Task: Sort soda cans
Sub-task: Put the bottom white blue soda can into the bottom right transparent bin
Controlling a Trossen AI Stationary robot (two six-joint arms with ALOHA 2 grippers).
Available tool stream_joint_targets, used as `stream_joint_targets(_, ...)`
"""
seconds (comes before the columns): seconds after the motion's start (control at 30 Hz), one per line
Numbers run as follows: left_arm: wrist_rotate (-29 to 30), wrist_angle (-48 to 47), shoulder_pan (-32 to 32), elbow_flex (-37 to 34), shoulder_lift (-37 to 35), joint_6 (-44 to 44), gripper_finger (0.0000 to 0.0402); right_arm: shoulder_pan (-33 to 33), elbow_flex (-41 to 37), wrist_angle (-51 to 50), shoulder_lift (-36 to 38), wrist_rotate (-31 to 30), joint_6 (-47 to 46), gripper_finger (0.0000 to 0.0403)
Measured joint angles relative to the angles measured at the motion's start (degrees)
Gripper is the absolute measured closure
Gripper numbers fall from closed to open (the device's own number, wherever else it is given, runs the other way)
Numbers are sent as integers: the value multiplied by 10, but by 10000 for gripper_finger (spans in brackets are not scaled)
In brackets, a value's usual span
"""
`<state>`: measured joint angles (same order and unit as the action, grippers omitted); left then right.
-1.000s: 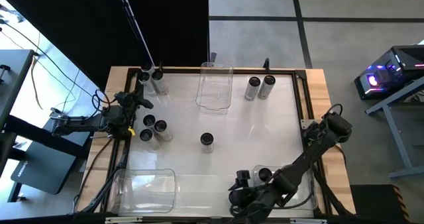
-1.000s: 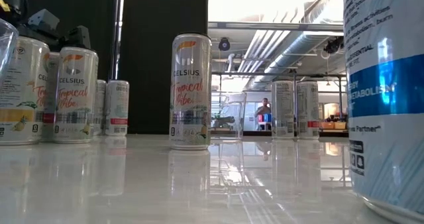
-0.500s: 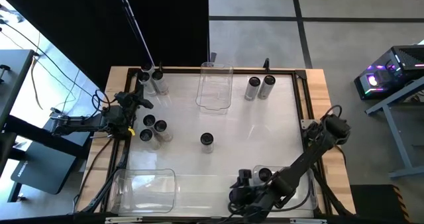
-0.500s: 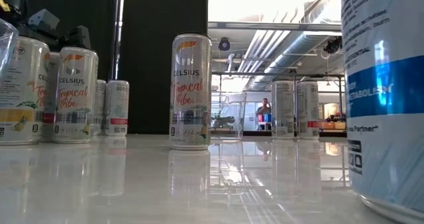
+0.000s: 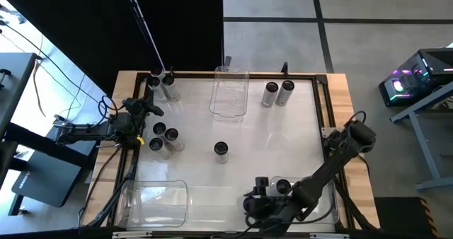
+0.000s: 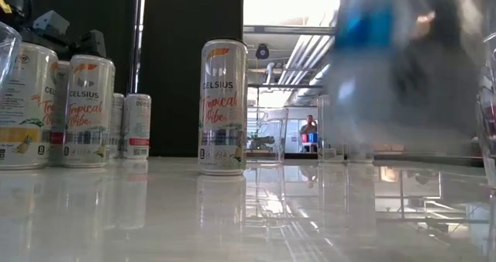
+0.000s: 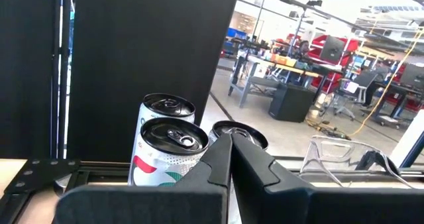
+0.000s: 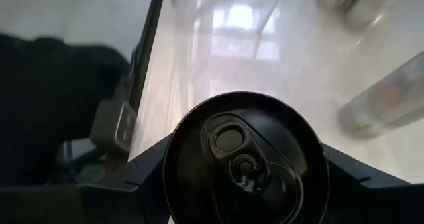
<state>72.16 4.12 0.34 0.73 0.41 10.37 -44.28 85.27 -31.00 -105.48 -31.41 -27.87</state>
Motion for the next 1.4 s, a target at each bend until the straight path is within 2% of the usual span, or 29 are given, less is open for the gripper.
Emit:
stream_joint_targets(0.2, 0, 0, 0, 0, 0, 0, 401, -2, 0, -12, 62, -52, 59, 161)
stream_joint_targets(0.3, 0, 0, 0, 0, 0, 0, 401, -10, 1, -54, 104, -82, 50, 161)
stream_joint_targets(0.57, 0, 0, 0, 0, 0, 0, 401, -74, 1, -196, 247, -160, -38, 161)
stream_joint_targets(0.77, 0, 0, 0, 0, 0, 0, 401, -135, 2, -319, 326, -189, -180, 161)
stream_joint_targets(1.13, 0, 0, 0, 0, 0, 1, 401, -232, 2, -496, 292, -162, -490, 161)
stream_joint_targets(1.27, 0, 0, 0, 0, 0, 1, 401, -255, 4, -526, 257, -153, -586, 161)
stream_joint_targets(1.4, -3, 0, 0, 0, 0, 1, 401, -275, 5, -532, 220, -174, -646, 161)
